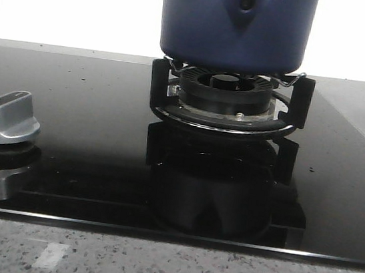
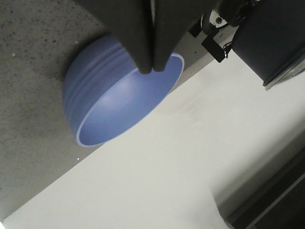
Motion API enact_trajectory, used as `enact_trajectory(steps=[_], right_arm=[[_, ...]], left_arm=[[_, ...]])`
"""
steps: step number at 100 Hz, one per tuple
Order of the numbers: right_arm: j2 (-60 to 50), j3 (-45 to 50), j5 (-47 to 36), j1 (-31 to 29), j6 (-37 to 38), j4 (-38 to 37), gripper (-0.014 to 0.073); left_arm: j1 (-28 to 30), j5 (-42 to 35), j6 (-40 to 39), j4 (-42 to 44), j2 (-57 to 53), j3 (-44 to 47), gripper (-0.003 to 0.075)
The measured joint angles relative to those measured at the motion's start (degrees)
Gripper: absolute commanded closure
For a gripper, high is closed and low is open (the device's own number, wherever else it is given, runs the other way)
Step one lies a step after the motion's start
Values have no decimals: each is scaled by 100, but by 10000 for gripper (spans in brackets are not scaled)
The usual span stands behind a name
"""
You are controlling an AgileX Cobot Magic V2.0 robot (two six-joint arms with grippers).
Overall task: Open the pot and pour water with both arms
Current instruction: 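Move the left gripper above the blue handle of the glass lid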
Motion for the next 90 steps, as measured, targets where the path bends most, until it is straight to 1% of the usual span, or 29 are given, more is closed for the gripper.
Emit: enact_trajectory(steps=[5, 14, 28, 44, 51, 57, 63, 65, 70, 72, 75, 79, 80, 84, 90], right_arm=[[0, -94, 145, 0, 0, 14, 663], [0, -503, 650, 0, 0, -158, 663], [208, -1429, 1627, 9, 0, -1007, 663], [871, -2292, 2518, 9, 0, -2137, 663], [1126, -2590, 2756, 9, 0, -2544, 659], [1276, -2789, 2849, 9, 0, -2808, 659], [1378, -2932, 2906, 9, 0, -2941, 654], [1390, -2957, 2902, 9, 0, -2969, 649], [1414, -3024, 2909, 9, 0, -2998, 603], [1414, -3029, 2909, 9, 0, -3012, 586], [1423, -3055, 2924, 9, 0, -3036, 533], [1423, -3081, 2947, 9, 0, -3037, 468], [1423, -3092, 2955, 9, 0, -3037, 440], [1423, -3103, 2985, 9, 0, -3046, 356], [1423, -3117, 2995, 9, 0, -3049, 253]], left_arm=[[0, 257, 0, 116, 0, -50, 740], [0, 963, 130, 673, 0, -418, 740], [-21, 1821, 676, 1556, 310, -1432, 740], [-21, 2492, 1690, 2214, 1119, -2508, 728], [-47, 2741, 2275, 2326, 1547, -2865, 663], [-154, 2802, 2613, 2355, 1816, -3086, 563], [-350, 2780, 2752, 2355, 2071, -3204, 448], [-400, 2759, 2780, 2355, 2126, -3227, 425], [-628, 2683, 2821, 2345, 2352, -3266, 346], [-688, 2646, 2834, 2344, 2410, -3277, 331], [-839, 2615, 2860, 2333, 2559, -3277, 302], [-1020, 2599, 2886, 2337, 2747, -3300, 287], [-1049, 2589, 2920, 2337, 2779, -3300, 286], [-1228, 2588, 2961, 2331, 2965, -3336, 286], [-1462, 2580, 3047, 2322, 3244, -3439, 286]])
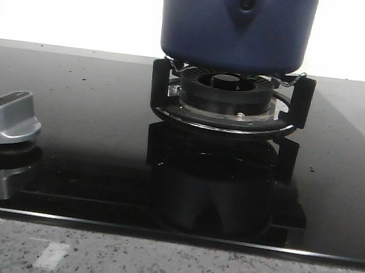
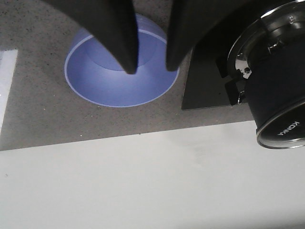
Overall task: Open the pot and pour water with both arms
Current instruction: 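Move the left gripper above the blue handle of the glass lid, then lower the left gripper and close it on the blue lid handle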
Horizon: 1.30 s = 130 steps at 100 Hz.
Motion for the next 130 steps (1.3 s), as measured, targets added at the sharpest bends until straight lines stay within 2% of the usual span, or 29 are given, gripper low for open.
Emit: enact_trajectory(steps=[6, 11, 34, 50, 64, 98, 130], right_arm=[[0, 0, 24, 0, 0, 0, 176], [0, 0, 45, 0, 0, 0, 148], [0, -12, 68, 0, 0, 2, 146], [0, -12, 75, 0, 0, 67, 147], [0, -12, 75, 0, 0, 79, 148], [0, -12, 75, 226, -4, 91, 148], [0, -12, 75, 381, -4, 100, 148]], left_arm=[[-265, -29, 76, 0, 244, -119, 286], [-468, -118, 158, 0, 450, -235, 286], [-1486, -783, 702, -27, 1384, -805, 283], [-2201, -1410, 924, -50, 2144, -1232, 209], [-2637, -1929, 1013, -62, 2874, -1678, 205], [-2826, -2130, 1034, -537, 4443, -2831, 205], [-2826, -2211, 1034, -718, 5399, -3539, 205]])
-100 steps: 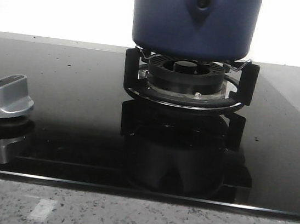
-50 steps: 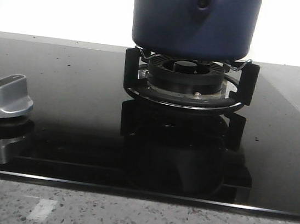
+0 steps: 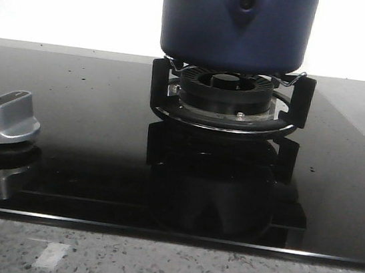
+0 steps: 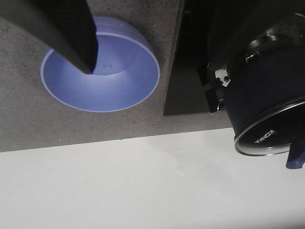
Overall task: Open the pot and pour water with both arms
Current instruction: 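Lower the left gripper and close it on the blue lid handle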
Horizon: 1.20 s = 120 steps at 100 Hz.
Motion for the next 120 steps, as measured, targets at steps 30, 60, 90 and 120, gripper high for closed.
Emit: enact_trajectory(steps=[30, 60, 90, 120], right_arm=[[0, 0, 0, 22, 0, 0, 148], [0, 48, 0, 22, 0, 0, 148], [0, 113, 14, 22, 0, 0, 148], [0, 113, 14, 22, 0, 0, 148]], left_arm=[[0, -71, 12, -122, 336, -322, 205], [0, -71, 12, -162, 358, -338, 206], [0, -71, 12, -162, 358, -347, 207], [0, -71, 12, 15, 358, -347, 208]])
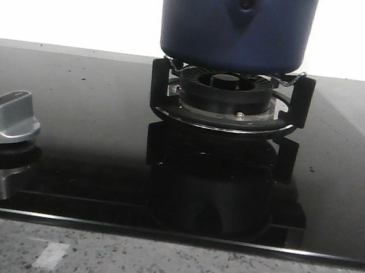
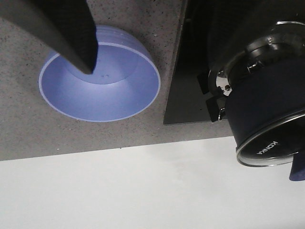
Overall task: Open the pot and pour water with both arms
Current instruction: 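Lower the left gripper and close it on the blue lid handle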
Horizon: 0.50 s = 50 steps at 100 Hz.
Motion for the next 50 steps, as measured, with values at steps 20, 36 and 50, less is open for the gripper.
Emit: enact_trajectory(steps=[20, 36, 50], right_arm=[[0, 0, 0, 0, 0, 0, 148], [0, 0, 0, 0, 0, 0, 148], [0, 0, 0, 0, -9, 0, 148]], left_arm=[[0, 26, 0, 148, 0, 0, 208], [0, 207, 0, 542, 0, 0, 208], [0, 337, -491, 1243, -26, 0, 208]])
